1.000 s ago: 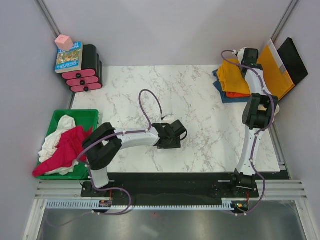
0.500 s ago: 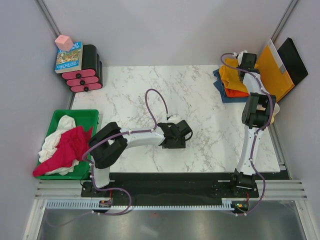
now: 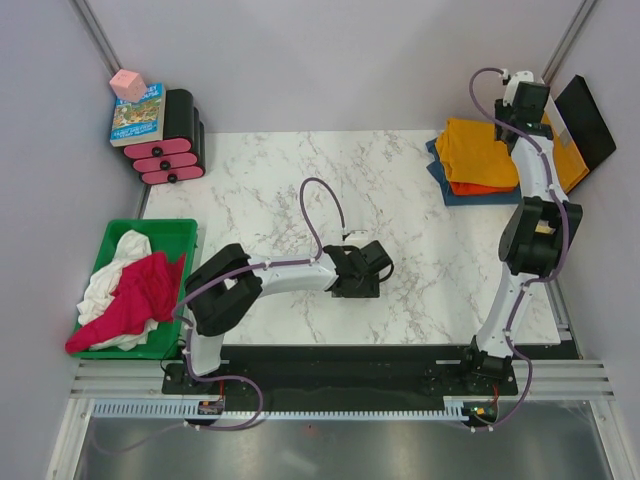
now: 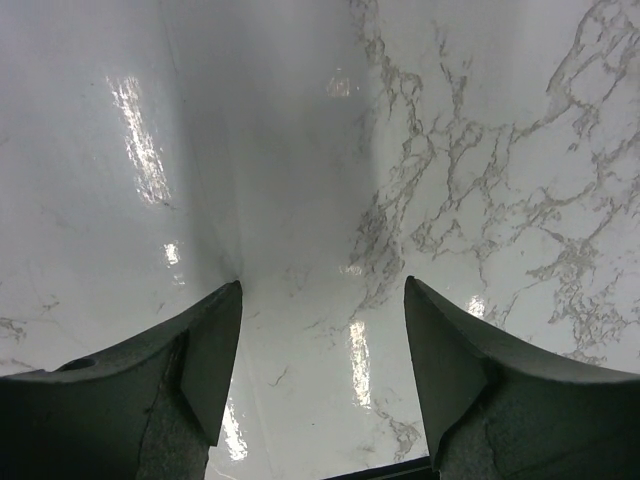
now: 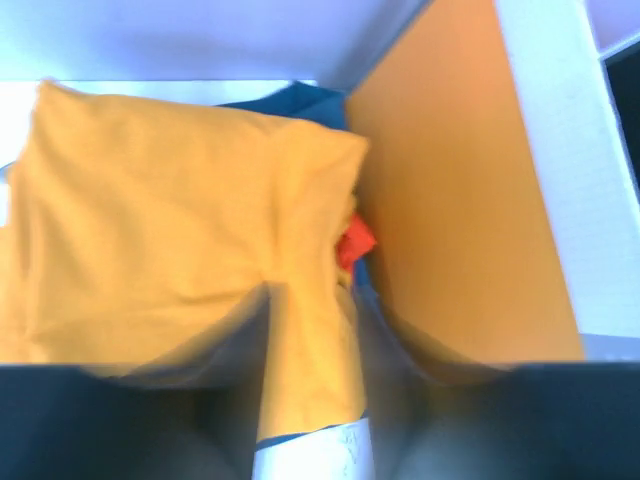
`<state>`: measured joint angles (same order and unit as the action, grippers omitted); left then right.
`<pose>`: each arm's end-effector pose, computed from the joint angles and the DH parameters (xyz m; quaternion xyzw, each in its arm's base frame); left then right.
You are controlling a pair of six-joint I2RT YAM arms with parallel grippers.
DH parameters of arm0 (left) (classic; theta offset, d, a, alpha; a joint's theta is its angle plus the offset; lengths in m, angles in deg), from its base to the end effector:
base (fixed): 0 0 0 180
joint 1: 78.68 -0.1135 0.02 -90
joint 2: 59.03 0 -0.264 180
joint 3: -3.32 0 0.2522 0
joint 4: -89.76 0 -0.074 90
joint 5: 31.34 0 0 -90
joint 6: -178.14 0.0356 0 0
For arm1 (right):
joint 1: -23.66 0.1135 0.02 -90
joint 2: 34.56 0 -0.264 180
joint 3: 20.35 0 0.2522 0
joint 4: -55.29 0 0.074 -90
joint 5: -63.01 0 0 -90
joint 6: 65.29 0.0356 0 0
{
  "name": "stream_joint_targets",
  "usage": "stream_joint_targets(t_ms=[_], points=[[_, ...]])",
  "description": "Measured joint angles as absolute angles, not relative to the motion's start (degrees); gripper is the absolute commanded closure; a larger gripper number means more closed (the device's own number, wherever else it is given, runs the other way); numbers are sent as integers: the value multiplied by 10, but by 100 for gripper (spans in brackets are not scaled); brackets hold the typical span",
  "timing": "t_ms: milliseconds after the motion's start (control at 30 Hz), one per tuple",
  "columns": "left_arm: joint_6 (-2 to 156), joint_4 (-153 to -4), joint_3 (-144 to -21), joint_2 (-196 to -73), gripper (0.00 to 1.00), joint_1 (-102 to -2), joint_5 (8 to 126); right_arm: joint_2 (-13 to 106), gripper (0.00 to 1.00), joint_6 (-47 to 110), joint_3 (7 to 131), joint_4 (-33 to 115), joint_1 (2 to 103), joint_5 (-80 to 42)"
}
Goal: Fold and stack the t-shirts
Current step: Neatly place the folded tshirt to the corner
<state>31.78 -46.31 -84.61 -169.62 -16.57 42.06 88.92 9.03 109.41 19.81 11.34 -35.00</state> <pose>0.1907 -0.3386 0.1643 0.0194 0.9692 -0.1002 0.2241 0.4988 -0.1140 0.3080 0.0101 0.8611 -0.1806 0.4752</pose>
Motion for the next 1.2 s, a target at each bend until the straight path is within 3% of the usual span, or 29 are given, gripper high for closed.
stream_joint_targets(t_ms=[167, 533, 800, 1200], points=[[318, -463, -849, -1699, 29, -163, 423, 900, 100, 149, 1085, 195, 109, -292], [311, -467, -847, -1699, 29, -155, 423, 1078, 100, 204, 1194, 134, 92, -283], [310, -466, -854, -1703, 29, -150, 423, 1005, 100, 195, 1092, 182, 94, -267], [310, -466, -887, -1727, 29, -136, 425, 928, 100, 193, 1081, 194, 138, -223]])
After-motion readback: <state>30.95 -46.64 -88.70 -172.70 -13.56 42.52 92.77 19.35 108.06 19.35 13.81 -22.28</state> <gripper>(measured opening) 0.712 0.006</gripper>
